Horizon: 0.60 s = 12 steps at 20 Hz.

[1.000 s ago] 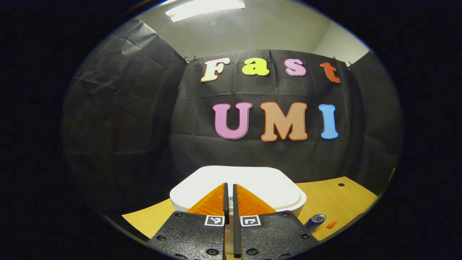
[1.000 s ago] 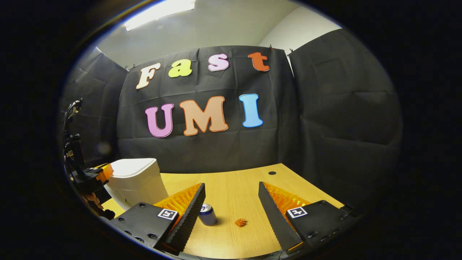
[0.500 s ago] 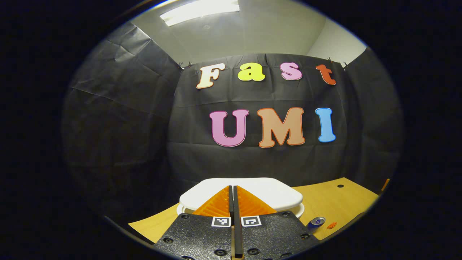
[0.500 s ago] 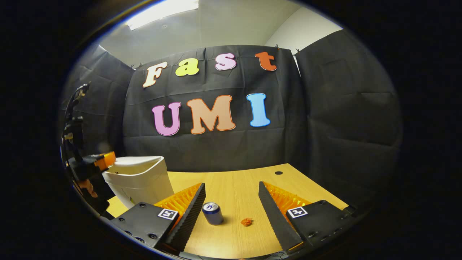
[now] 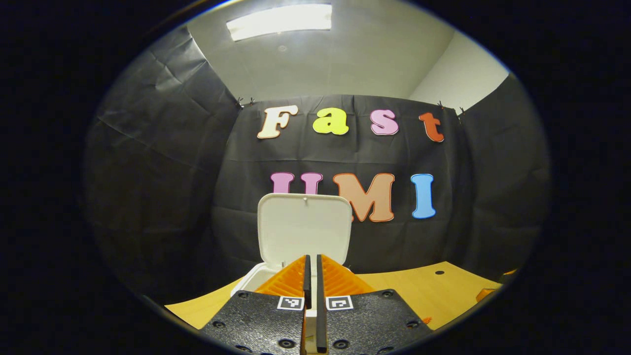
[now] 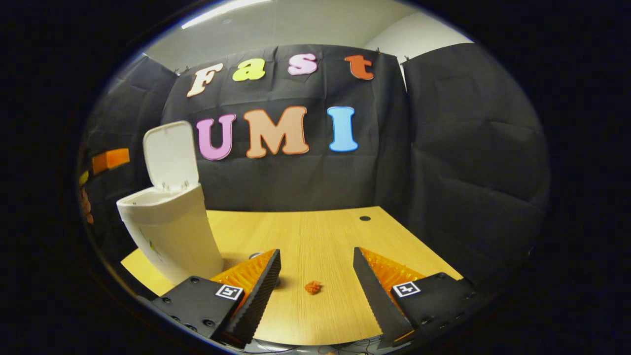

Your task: Press the lid of the desktop garbage bin to open it, pick up the crumpled paper on the desktop and throw it into the bin, then pick up the pop can on the desktop and drop it into the bin, and finally close the garbage bin lid.

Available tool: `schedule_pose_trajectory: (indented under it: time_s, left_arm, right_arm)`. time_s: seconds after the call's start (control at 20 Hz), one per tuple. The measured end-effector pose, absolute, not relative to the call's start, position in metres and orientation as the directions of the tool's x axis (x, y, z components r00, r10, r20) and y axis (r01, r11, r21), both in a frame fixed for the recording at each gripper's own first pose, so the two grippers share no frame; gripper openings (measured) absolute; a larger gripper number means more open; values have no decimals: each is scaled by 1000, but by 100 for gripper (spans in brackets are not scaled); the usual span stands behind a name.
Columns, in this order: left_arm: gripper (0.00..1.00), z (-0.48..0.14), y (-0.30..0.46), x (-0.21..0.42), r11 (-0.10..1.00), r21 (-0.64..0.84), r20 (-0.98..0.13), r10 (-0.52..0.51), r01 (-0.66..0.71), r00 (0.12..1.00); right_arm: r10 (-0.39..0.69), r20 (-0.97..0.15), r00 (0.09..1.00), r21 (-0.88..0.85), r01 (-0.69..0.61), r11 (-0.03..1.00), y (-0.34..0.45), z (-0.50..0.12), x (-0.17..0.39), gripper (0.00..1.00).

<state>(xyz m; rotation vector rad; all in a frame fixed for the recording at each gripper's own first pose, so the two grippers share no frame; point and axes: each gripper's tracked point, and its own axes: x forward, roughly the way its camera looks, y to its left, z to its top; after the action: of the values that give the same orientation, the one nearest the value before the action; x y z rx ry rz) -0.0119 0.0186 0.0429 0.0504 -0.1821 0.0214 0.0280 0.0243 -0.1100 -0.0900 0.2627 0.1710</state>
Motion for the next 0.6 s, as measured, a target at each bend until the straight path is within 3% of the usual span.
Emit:
schedule_pose_trajectory:
  time_s: [0.15, 0.2, 0.3, 0.4, 0.55, 0.6]
  left_arm:
    - [5, 32, 22, -23, 997, 61, 152, 28, -38, 988]
    - [7, 30, 22, -27, 997, 66, 145, 28, -38, 989]
    - [24, 24, 24, -31, 996, 83, 133, 31, -42, 991]
    - [49, 20, 32, -35, 991, 112, 127, 54, -68, 990]
    - [99, 18, 49, -39, 980, 153, 129, 110, -130, 986]
    - [93, 20, 55, -43, 976, 157, 139, 131, -152, 982]
  right_arm:
    - [185, -372, 910, -90, -234, 968, 30, -152, 48, 91]
    - [191, -400, 896, -96, -248, 964, 31, -162, 55, 94]
    - [214, -467, 858, -84, -284, 955, 36, -186, 70, 95]
    - [226, -532, 816, -88, -318, 944, 38, -210, 85, 95]
    - [219, -602, 768, -114, -354, 928, 39, -240, 109, 95]
    - [216, -625, 750, -114, -362, 925, 38, -252, 114, 95]
